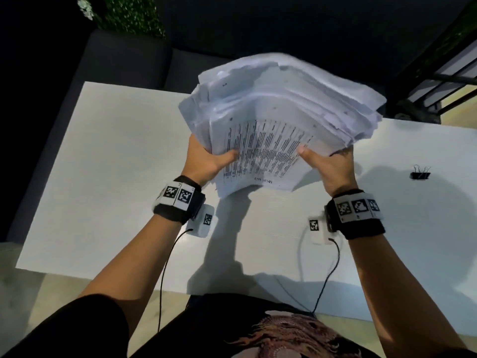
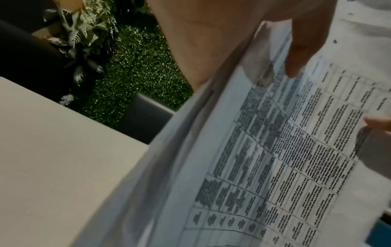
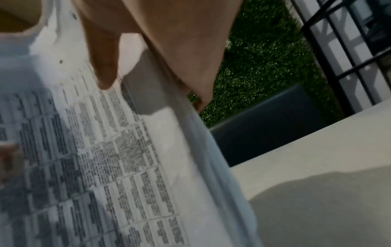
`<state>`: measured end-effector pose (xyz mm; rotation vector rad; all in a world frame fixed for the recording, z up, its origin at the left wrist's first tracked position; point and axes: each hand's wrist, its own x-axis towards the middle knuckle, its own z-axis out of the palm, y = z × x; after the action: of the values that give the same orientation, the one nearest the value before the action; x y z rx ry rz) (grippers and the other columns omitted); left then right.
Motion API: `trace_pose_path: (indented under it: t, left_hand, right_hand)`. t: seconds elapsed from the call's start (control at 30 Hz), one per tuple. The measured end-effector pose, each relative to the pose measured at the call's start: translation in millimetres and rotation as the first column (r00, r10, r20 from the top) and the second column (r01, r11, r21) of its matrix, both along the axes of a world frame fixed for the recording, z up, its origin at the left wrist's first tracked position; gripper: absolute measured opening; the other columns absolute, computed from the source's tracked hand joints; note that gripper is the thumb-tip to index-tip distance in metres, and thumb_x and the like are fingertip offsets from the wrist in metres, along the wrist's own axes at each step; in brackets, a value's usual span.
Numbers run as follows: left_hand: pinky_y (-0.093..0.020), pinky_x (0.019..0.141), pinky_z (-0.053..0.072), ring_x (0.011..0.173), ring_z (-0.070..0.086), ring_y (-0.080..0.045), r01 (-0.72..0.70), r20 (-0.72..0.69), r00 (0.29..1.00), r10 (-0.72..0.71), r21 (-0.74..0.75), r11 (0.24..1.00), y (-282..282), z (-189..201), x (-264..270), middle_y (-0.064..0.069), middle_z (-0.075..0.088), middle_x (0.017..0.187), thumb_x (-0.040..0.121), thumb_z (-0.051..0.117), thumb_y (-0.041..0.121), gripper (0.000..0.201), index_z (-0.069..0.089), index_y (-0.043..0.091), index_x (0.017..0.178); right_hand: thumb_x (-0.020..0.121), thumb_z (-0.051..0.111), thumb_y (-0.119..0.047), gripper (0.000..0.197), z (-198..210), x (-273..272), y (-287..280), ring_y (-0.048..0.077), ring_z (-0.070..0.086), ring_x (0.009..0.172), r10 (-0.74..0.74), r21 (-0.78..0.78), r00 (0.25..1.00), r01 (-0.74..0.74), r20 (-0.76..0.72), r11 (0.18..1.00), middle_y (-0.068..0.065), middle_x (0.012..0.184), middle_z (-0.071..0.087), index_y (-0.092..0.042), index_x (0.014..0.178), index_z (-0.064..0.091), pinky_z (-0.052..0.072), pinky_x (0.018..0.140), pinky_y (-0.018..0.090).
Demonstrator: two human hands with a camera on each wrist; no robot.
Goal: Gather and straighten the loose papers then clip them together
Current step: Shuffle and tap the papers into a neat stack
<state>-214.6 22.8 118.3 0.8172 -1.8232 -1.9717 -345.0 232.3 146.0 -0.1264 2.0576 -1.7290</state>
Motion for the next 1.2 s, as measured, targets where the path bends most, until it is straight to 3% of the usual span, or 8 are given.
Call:
trace_pose_path:
  t: [0.27,0.4,0.5,0.6,0.73,0.83,0.93,1.2]
  left_hand:
    - [-0.022,0.075,0.058,0.099,0.065,-0.012,-0.089,-0.062,0.994,0.086,-0.042,0.995,14,10,-6,-0.008,0.062,0.108,0.075,0.073,-0.01,0.047,0.052,0.008,0.113]
    - [-0.021,0.075,0.057,0.096,0.069,-0.008,-0.057,-0.059,0.997,0.056,-0.021,0.998,8,14,-5,-0.002,0.066,0.103,0.072,0.076,-0.01,0.046,0.057,0.01,0.108]
    - [-0.019,0.072,0.057,0.088,0.07,0.001,-0.043,-0.061,0.997,0.043,-0.006,0.999,5,12,-5,0.003,0.066,0.097,0.073,0.074,-0.012,0.044,0.058,0.017,0.101]
    - [-0.017,0.07,0.057,0.086,0.069,0.003,-0.029,-0.052,0.998,0.029,0.012,1.0,2,12,-7,0.003,0.066,0.096,0.073,0.074,-0.01,0.044,0.057,0.022,0.099]
    - [-0.023,0.074,0.059,0.086,0.069,0.001,0.038,-0.034,0.999,-0.039,-0.017,0.999,-4,13,-5,0.004,0.067,0.096,0.073,0.076,-0.007,0.042,0.059,0.024,0.096]
    - [-0.023,0.075,0.058,0.086,0.069,-0.001,0.07,-0.024,0.997,-0.07,-0.031,0.997,-6,10,-6,0.002,0.068,0.096,0.071,0.077,-0.007,0.041,0.061,0.023,0.095]
    - [-0.02,0.076,0.056,0.089,0.069,-0.002,0.097,-0.032,0.995,-0.099,-0.049,0.994,-7,11,-7,0.002,0.069,0.098,0.071,0.078,-0.006,0.042,0.062,0.021,0.1]
    - [-0.018,0.083,0.054,0.089,0.066,0.003,0.202,-0.069,0.973,-0.218,-0.191,0.96,-11,10,-19,0.003,0.067,0.099,0.072,0.076,-0.003,0.038,0.065,0.014,0.104]
  right_hand:
    - [0.077,0.078,-0.012,0.044,12,11,-4,-0.002,0.052,0.089,0.017,0.097,0.998,-0.012,-0.057,0.995,-0.022,0.092,0.049,-0.03,0.093,0.041,0.03,0.062,-0.013]
    - [0.075,0.08,-0.019,0.04,25,9,1,0.003,0.06,0.099,0.168,0.134,0.979,-0.152,-0.114,0.979,-0.008,0.104,0.062,-0.033,0.103,0.055,0.047,0.092,0.017]
    - [0.074,0.076,0.004,0.057,38,5,8,0.009,0.061,0.106,0.249,0.071,0.914,-0.239,-0.319,0.968,0.012,0.114,0.058,-0.002,0.123,0.047,0.053,0.091,0.028]
    - [0.071,0.078,0.003,0.077,75,5,10,0.017,0.056,0.117,0.175,0.076,0.851,-0.159,-0.495,0.984,0.013,0.123,0.055,-0.003,0.134,0.035,0.049,0.099,0.034]
    - [0.075,0.069,0.001,0.069,125,33,-1,0.026,0.041,0.135,0.255,0.289,0.408,0.023,-0.877,0.957,0.016,0.139,0.046,-0.001,0.136,0.037,0.036,0.107,0.051]
    - [0.085,0.06,-0.017,0.066,128,52,-27,0.029,0.028,0.142,0.54,0.559,0.149,0.177,-0.829,0.81,0.012,0.151,0.036,-0.013,0.144,0.031,0.024,0.112,0.055]
    - [0.089,0.057,-0.036,0.079,102,47,-49,0.028,0.014,0.147,0.825,0.855,0.227,0.169,-0.518,0.491,0.005,0.16,0.016,-0.02,0.151,0.01,0.007,0.115,0.055]
    - [0.073,0.075,-0.043,0.103,81,28,-51,0.032,0.028,0.142,0.88,0.928,0.296,0.08,-0.371,0.365,0.008,0.156,0.027,-0.028,0.151,0.009,0.012,0.111,0.064]
